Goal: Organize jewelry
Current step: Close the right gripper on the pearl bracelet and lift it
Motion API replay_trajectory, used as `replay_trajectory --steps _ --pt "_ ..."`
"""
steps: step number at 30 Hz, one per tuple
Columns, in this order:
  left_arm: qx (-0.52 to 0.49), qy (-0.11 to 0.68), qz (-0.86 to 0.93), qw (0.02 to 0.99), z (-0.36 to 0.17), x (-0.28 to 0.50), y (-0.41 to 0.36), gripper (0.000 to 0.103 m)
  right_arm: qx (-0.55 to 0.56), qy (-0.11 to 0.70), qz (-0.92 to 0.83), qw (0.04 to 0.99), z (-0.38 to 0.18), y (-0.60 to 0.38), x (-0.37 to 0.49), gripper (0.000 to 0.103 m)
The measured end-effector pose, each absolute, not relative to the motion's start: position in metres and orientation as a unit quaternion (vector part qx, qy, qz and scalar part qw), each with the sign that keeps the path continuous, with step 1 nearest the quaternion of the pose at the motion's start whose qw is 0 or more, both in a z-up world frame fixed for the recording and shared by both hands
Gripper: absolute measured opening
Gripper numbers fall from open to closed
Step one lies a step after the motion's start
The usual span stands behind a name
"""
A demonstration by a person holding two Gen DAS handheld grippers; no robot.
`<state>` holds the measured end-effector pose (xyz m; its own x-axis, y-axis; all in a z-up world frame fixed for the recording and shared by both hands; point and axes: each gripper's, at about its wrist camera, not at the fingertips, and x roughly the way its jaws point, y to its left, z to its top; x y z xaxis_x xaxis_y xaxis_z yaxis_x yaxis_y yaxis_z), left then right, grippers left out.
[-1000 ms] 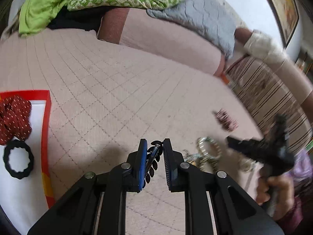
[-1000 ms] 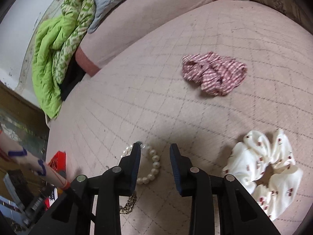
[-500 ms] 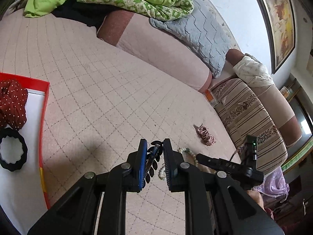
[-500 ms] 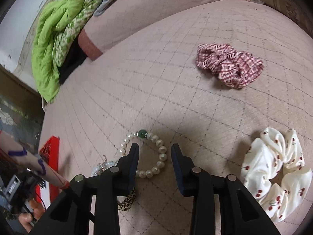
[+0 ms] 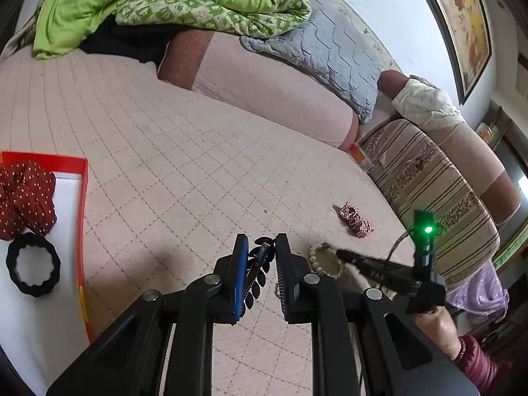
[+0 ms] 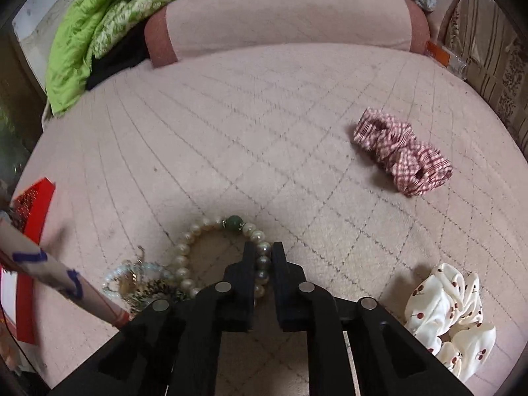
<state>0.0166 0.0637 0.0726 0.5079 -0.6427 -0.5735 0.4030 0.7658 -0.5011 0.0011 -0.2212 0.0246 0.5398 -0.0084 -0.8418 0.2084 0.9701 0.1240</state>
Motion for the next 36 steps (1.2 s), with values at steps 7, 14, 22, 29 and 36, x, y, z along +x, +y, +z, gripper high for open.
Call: replay_trajectory --steps 7,14,22,29,36 --pt "-0.141 0.380 -0.301 0.863 0.076 0.013 0.066 0.016 0.119 0.359 -0.045 0.925 0.068 -0.227 -0.021 0.010" --pt "-0.128 0.367 -0.290 0.874 0.083 0.004 0.072 0.016 0.097 0.287 -0.022 0.953 0.092 -0.204 -0.036 0.010" --pt "-0.105 0.337 -0.248 0.902 0.103 -0.015 0.092 0.016 0.090 0.279 0.025 0.956 0.098 -0.169 -0.045 0.010" --pt "-0.065 0.324 -0.197 0.923 0.109 -0.035 0.110 0.016 0.088 0.291 0.067 0.950 0.096 -0.131 -0.054 0.010" --pt "-0.058 0.303 -0.175 0.935 0.119 -0.052 0.135 0.016 0.079 0.298 0.109 0.945 0.099 -0.085 -0.059 0.010"
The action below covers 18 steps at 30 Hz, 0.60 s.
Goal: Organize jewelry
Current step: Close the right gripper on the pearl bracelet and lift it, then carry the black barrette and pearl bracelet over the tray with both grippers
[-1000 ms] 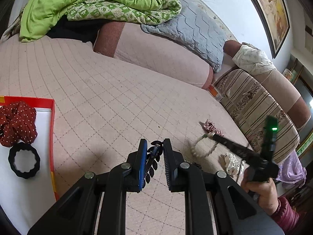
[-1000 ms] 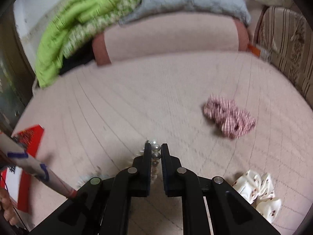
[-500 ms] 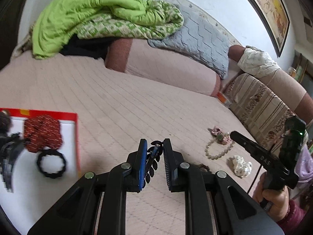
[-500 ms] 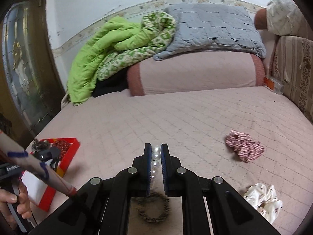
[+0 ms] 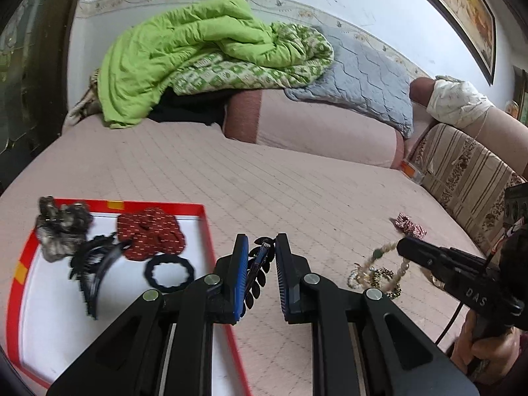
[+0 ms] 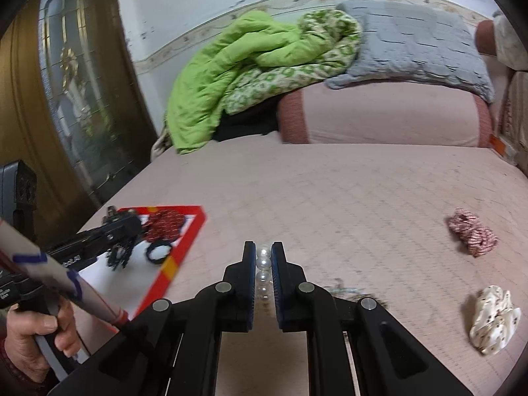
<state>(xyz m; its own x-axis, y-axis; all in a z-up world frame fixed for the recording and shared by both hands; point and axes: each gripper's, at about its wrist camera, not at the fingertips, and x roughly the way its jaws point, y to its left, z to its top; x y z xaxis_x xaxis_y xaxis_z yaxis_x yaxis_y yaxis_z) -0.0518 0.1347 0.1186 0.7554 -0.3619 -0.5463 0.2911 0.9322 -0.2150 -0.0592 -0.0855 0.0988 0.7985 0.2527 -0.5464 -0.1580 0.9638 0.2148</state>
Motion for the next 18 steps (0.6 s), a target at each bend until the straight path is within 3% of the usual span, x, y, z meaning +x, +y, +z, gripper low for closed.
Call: replay_trajectory --steps 18 --pt "-0.121 0.279 -0.094 0.948 0.124 -0.073 0.242 0.016 0.041 0.306 0.190 0.932 0.116 0.020 -0.058 0.010"
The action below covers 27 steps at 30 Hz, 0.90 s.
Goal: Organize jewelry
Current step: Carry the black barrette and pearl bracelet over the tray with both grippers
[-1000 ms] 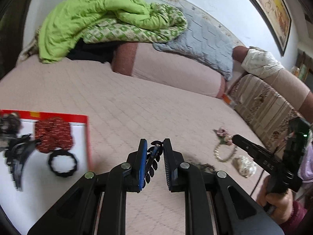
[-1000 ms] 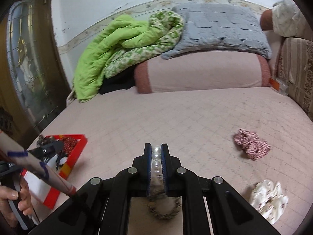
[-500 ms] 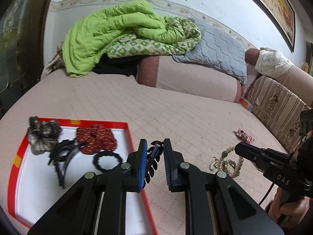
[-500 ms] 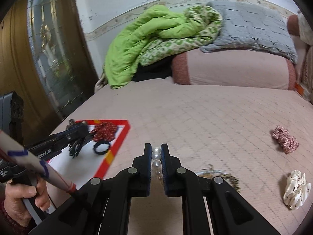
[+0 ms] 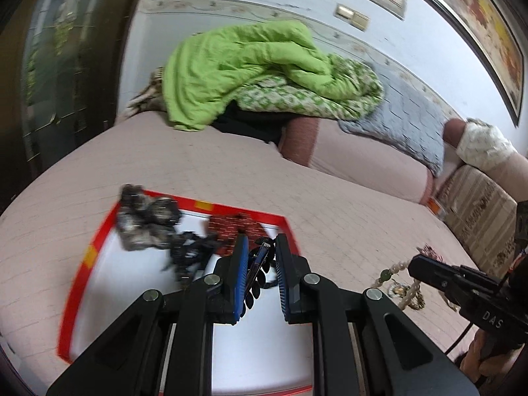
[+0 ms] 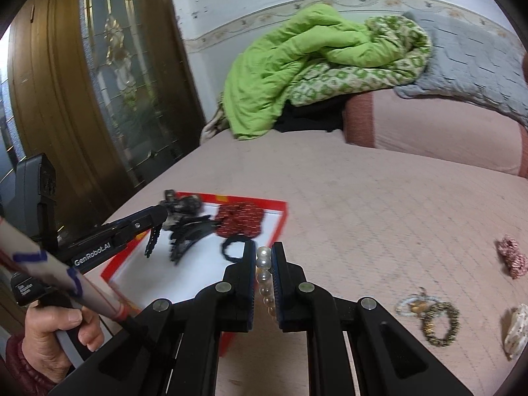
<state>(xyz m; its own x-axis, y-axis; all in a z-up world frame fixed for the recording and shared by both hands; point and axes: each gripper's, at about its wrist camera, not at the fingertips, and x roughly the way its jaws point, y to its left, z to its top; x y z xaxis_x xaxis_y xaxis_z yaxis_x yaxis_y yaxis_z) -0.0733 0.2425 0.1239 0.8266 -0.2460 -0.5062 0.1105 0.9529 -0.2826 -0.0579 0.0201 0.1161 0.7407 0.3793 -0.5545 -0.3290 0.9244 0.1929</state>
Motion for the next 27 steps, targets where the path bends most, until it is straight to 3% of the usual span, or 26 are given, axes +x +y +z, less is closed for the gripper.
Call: replay_trajectory --steps 11,27 --pt "-0.171 0.317 -0.015 0.933 0.099 -0.065 0.314 0.016 0.035 0.331 0.259 0.907 0.104 0.095 -0.042 0.010" --pt "-0.170 0.380 0.027 0.909 0.063 -0.036 0.324 0.016 0.064 0.380 0.275 0.881 0.065 0.136 0.002 0.010"
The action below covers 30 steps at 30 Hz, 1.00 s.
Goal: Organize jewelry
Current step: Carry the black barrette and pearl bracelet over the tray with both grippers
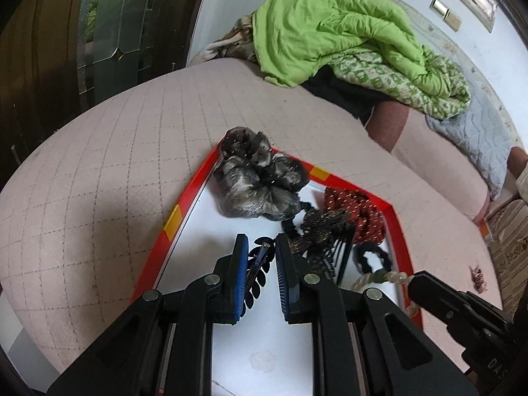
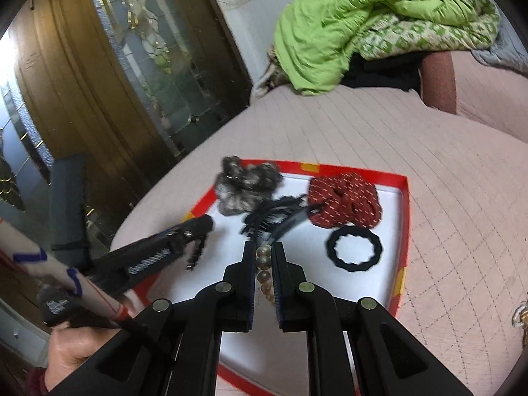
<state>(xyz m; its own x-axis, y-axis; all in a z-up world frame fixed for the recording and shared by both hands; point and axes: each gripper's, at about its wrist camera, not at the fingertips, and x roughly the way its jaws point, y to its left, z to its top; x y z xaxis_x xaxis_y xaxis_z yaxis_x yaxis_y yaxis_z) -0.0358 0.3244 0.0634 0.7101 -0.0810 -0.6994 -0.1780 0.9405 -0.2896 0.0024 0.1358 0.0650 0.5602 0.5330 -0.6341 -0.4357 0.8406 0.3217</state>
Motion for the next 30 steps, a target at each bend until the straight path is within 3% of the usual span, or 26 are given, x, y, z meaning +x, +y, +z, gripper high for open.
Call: replay_trajectory --steps 30 --pt "-0.200 0.417 0.031 0.886 0.040 -0.005 0.331 0.016 0.058 0.442 0.225 0.866 0.020 0.121 0.032 0.010"
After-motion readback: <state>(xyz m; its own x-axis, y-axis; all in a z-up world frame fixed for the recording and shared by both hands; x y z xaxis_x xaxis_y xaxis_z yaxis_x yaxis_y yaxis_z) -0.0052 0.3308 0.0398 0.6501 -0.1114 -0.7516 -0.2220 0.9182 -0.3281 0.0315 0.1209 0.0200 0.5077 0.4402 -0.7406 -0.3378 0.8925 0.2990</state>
